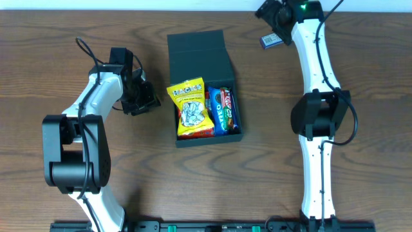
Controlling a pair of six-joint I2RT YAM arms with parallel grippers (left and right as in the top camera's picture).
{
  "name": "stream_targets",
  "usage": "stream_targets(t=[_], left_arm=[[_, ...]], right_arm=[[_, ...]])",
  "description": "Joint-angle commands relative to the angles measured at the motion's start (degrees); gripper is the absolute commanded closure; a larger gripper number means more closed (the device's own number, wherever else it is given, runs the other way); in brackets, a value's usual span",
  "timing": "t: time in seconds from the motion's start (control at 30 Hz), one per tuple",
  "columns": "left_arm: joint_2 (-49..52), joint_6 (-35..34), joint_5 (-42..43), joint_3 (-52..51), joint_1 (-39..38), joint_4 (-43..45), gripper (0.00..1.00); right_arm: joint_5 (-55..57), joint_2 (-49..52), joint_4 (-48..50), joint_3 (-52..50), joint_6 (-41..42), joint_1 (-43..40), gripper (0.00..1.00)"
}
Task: Pack container
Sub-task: 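Reach the right gripper to the blue Eclipse mint tin and grasp it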
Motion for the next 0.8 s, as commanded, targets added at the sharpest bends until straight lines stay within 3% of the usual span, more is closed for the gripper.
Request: stream_targets(t=[0.0, 0.03, 0.07, 0.1, 0.13, 0.4, 0.77], left_arm=[[-0.7, 0.8, -0.3, 0.2, 0.2, -0.1, 0.55], [-0.7, 0.8, -0.3, 0.2, 0.2, -0.2, 0.55], [-0.7, 0.9, -0.3, 0.2, 0.2, -0.2, 0.55], [-0.7, 0.9, -0.3, 0.2, 0.2, -0.2, 0.55], [-0.7, 0.8, -0.3, 0.2, 0.2, -0.2, 0.55], [-0.7, 0.9, -0.3, 0.2, 0.2, -0.2, 0.55], [-0.7, 0.9, -0.3, 0.2, 0.2, -0.7, 0.55]], right_arm=[[0.2, 0.3, 3.6, 1.1, -1.6, -0.3, 0.43], [0.2, 0.3, 4.7, 0.7, -1.6, -0.3, 0.67], [0.2, 0.3, 5.9, 0.1, -1.5, -0.3, 0.82], [0.2, 0.3, 6.5, -0.6, -1.0, -0.3, 0.94], [0.2, 0.3, 7.1, -1.4, -0.3, -0.3, 0.99], [0.0, 0.9, 10.2, -9.0, 3.2, -0.5, 0.99], [-4.1, 4.9, 13.9, -9.2, 7.7, -2.7, 0.99]])
